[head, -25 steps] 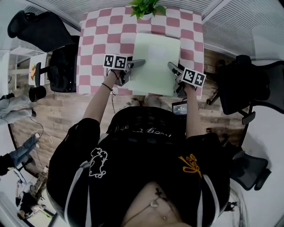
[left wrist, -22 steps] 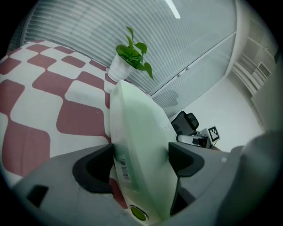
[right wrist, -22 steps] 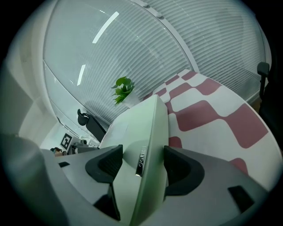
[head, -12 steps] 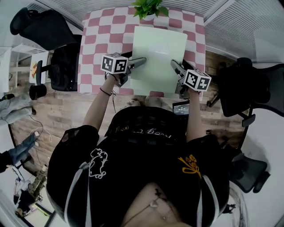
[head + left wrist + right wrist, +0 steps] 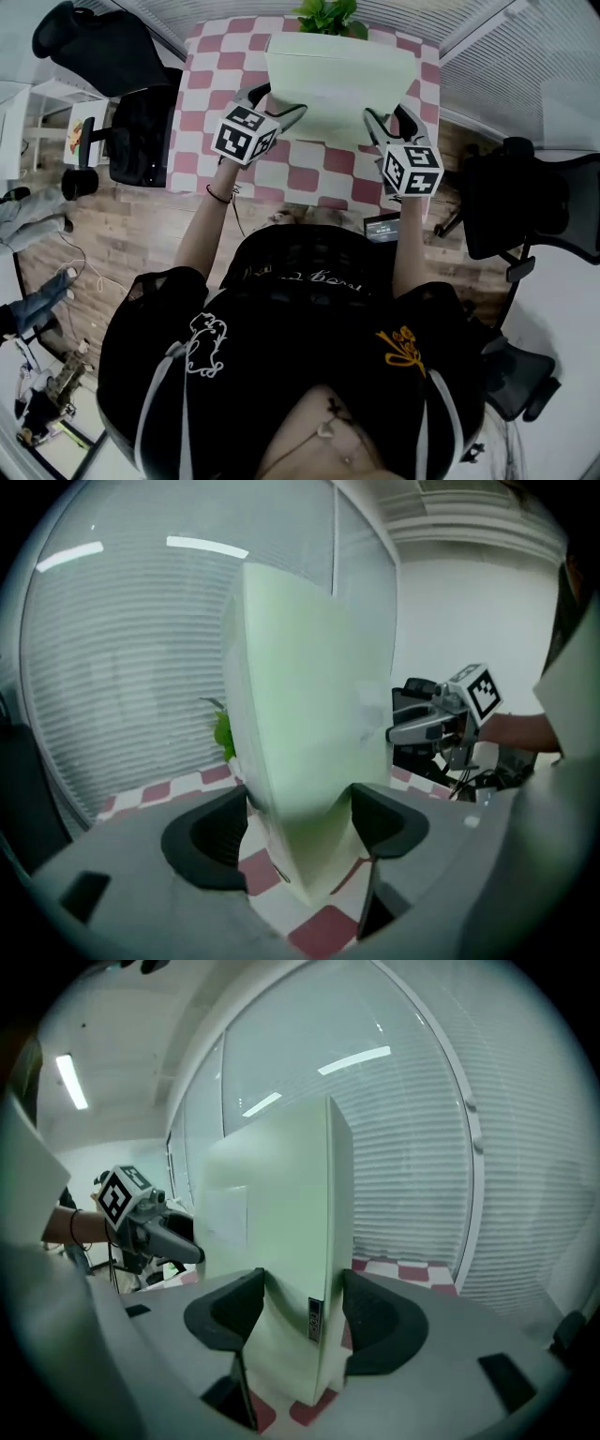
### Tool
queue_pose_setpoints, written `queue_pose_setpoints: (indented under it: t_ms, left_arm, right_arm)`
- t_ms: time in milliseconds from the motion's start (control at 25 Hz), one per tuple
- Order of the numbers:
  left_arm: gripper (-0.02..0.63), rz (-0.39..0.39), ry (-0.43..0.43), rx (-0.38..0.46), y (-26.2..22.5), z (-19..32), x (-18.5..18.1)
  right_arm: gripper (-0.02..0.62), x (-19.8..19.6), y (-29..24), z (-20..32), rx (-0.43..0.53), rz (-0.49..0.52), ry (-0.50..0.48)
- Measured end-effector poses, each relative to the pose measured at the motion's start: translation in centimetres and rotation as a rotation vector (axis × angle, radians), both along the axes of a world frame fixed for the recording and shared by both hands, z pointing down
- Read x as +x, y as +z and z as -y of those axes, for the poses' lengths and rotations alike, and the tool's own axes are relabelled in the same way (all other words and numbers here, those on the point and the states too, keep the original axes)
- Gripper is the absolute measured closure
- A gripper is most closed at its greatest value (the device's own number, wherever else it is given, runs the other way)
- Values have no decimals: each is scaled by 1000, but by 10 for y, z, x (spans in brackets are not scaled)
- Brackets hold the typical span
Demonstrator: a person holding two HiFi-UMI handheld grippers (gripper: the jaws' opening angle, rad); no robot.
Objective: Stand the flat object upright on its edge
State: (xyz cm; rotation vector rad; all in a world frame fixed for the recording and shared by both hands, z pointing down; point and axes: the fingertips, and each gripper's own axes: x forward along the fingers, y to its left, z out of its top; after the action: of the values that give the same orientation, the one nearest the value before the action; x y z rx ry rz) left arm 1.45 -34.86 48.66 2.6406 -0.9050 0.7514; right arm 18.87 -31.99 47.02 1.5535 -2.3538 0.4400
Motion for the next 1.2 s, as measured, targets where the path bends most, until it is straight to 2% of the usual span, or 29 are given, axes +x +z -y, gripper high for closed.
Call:
queue_pose_setpoints:
  t_ms: [160, 360, 600, 880, 1040, 1200]
  left_arm:
    - [257, 66, -45, 131, -18, 12, -14]
    - [262, 75, -125, 194, -33, 22, -34]
    - [264, 94, -214, 192, -22, 25, -62]
    - [265, 168, -304, 193, 6, 22, -86]
    - [265, 141, -347, 159, 15, 19, -97]
    - [265, 128, -355, 157, 15, 22, -98]
  right_arm:
    - [331, -12, -17, 16, 86, -67, -21]
    - [334, -30, -30, 36, 130, -60, -51]
    - [336, -57, -20, 53, 123, -80, -106]
    - [341, -81, 11, 59, 79, -114, -152]
    - [342, -92, 12, 62, 92, -142, -179]
    - [342, -93, 11, 66, 97, -136, -179]
